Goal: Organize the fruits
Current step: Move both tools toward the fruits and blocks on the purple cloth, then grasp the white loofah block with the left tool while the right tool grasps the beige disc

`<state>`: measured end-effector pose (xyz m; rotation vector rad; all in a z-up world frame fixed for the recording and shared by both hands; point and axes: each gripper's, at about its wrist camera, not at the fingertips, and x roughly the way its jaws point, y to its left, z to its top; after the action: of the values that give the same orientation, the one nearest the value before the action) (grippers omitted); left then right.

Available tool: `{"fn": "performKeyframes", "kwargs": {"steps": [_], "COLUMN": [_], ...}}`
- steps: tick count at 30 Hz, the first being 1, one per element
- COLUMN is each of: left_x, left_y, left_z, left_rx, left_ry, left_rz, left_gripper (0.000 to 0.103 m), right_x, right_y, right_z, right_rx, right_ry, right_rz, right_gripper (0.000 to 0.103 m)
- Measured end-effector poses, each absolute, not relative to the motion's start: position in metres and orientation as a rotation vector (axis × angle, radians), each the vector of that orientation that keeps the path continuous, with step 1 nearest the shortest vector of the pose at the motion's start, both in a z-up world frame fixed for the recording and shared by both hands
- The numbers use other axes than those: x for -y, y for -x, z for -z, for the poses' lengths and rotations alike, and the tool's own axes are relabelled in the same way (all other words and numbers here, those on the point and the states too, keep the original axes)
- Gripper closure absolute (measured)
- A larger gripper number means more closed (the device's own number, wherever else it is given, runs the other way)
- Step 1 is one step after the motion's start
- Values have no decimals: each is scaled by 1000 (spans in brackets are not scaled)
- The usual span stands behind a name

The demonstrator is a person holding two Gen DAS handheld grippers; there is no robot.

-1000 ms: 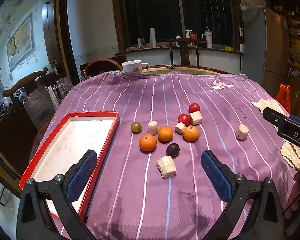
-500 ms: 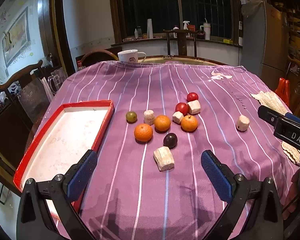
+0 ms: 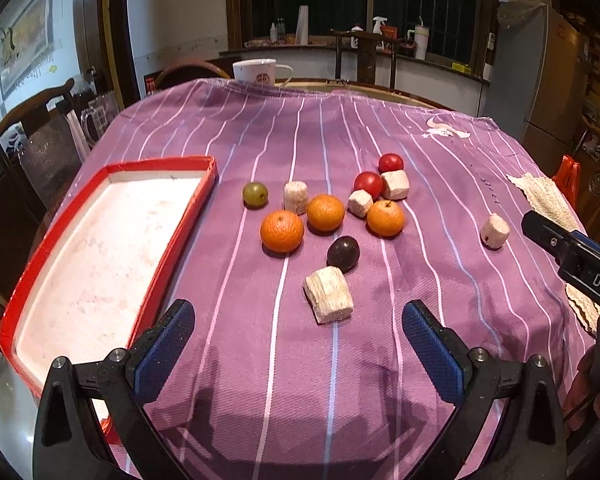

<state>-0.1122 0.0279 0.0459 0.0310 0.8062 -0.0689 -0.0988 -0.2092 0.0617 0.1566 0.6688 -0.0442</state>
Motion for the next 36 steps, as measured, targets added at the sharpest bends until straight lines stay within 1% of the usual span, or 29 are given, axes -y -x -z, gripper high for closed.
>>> {"fn": "performKeyframes", "kwargs": {"steps": [16, 23, 26, 27, 28, 30, 32, 33, 34, 35, 36], "left_x": [-33, -30, -25, -24, -22, -19, -14, -13, -12, -11, -11], "left_y": [100, 87, 80, 77, 74, 72, 71, 71, 71, 71, 71], "left_z": [-34, -28, -19, -16, -13, -11, -11, -11, -10, -11, -11], "left_rx": [-854, -875, -914, -932, -948, -946, -941, -934, -929, -921, -915], "left_ry": [-16, 0, -6, -3, 2, -11, -32, -41, -49, -60, -63], "left_rz": [78, 154, 176, 187, 197, 196, 195, 192, 186, 178, 175], "left_gripper": [0, 0, 3, 9, 17, 21, 28, 36, 46, 53, 68], "right_x": [212, 211, 208, 207, 206, 206, 205, 205, 204, 205, 205], "right_y": [88, 65, 53, 50, 47, 41, 36, 34, 33, 30, 28], "right_z": [-50, -45, -39, -37, -36, -33, -31, -30, -29, -26, -24], "right_rx": [-721, -792, -815, -817, -819, -826, -833, -838, -841, -848, -857], "right_ry": [-155, -81, -55, -45, -38, -27, -18, -10, -6, -2, -1], "right_rz": [36, 7, 1, 3, 4, 5, 11, 17, 22, 29, 35], "right_gripper": [0, 0, 1, 1, 1, 2, 4, 5, 8, 13, 17]}}
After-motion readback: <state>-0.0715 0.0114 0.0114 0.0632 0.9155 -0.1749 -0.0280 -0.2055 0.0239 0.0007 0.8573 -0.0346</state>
